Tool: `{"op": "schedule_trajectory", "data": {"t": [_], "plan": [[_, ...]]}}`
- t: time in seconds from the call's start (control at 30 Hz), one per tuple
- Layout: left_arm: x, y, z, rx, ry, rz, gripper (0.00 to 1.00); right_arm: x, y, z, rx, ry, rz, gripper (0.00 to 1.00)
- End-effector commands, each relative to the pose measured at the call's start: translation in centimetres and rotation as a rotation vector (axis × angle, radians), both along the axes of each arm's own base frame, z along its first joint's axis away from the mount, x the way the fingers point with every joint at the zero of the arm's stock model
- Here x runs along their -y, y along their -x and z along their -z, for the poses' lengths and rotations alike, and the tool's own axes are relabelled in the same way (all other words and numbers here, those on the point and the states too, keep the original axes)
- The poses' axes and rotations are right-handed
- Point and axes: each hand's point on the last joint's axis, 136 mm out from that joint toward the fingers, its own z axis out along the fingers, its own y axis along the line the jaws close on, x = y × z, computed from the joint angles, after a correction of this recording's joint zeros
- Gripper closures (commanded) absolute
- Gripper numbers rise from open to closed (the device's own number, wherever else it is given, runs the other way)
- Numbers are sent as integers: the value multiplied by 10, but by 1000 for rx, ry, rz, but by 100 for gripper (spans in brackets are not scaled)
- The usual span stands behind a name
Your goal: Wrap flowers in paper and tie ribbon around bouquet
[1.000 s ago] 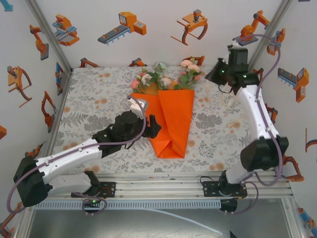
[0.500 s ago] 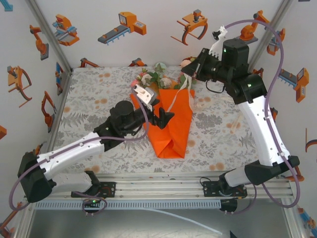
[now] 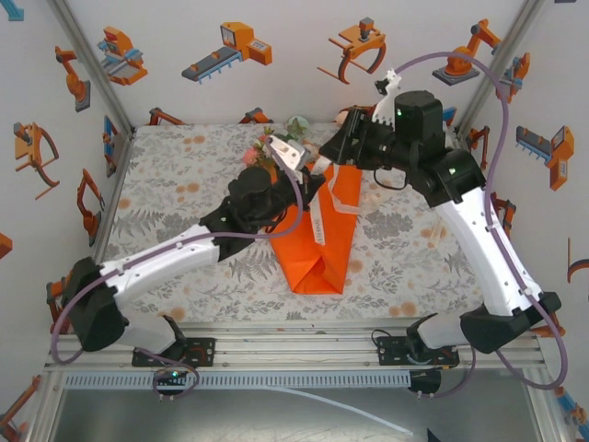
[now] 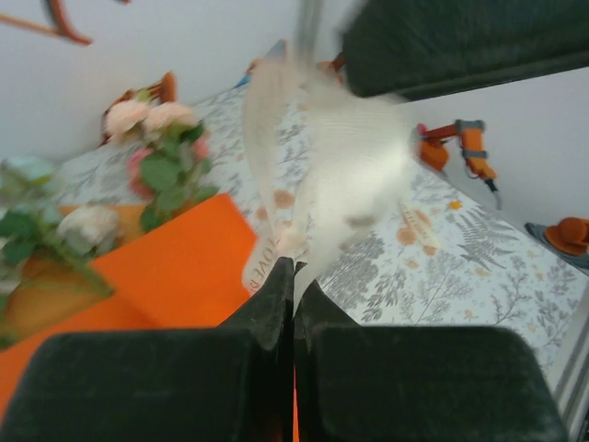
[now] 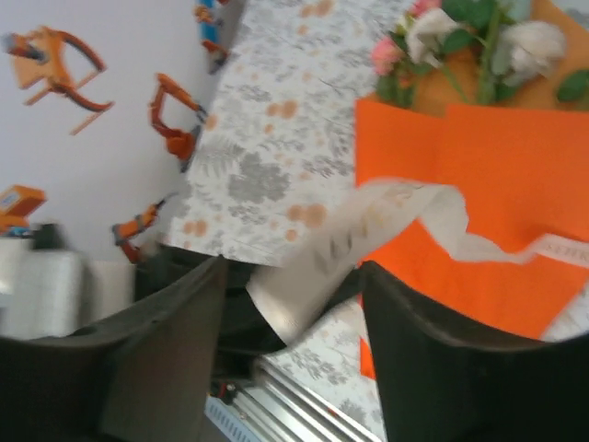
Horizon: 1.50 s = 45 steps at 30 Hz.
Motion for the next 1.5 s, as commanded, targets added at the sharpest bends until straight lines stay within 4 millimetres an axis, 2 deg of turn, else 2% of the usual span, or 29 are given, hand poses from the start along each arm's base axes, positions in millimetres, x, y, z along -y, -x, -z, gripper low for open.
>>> {"op": "schedule_trajectory", "data": {"t": [0.0,0.07,0.1,0.17,0.2,0.33,0.4,0.47,0.6,0.7,0.87,0.97,1.03,1.1,1.13,1.2,1.27,1.3,1.4,1.47], "plan": [[-103,6,-30,-51,23,-315,100,80,-5,35,13,174,196,20],[-151,15,-26,-90,3,-429,100,116,-13,67,-25,218,279,14],[-173,18,-21,-114,-12,-478,100,134,-16,89,-69,250,314,12],[-211,27,-16,-144,-25,-553,100,163,-26,128,-176,263,380,10],[-226,31,-15,-150,-31,-581,100,177,-34,153,-251,250,409,10],[-277,46,-17,-148,-43,-701,100,225,-65,220,-436,244,518,12],[-306,56,-22,-140,-50,-792,100,251,-83,253,-543,224,565,2],[-328,66,-25,-126,-53,-866,100,274,-96,277,-612,224,627,1],[-367,85,-29,-94,-24,-991,100,315,-111,314,-707,402,705,1],[-384,95,-32,-61,-12,-1037,100,333,-113,333,-771,503,719,1],[-398,104,-36,-48,17,-1079,100,337,-118,361,-824,554,672,4],[-403,107,-33,-58,29,-1099,100,334,-120,379,-866,543,639,13],[-406,108,-29,-70,19,-1122,100,333,-120,386,-887,525,633,24],[-410,109,-22,-93,2,-1152,100,335,-121,389,-891,520,637,40],[-411,109,-18,-101,-10,-1169,100,336,-120,387,-888,519,638,52],[-414,106,-6,-101,-51,-1218,100,343,-119,374,-865,510,658,88],[-416,105,4,-101,-75,-1252,100,347,-116,357,-820,507,687,97],[-417,104,9,-101,-71,-1270,100,350,-113,340,-774,498,716,100],[-419,103,19,-115,-48,-1298,100,355,-94,294,-630,426,816,100],[-423,106,21,-127,-25,-1317,100,362,-69,260,-527,348,910,100]]}}
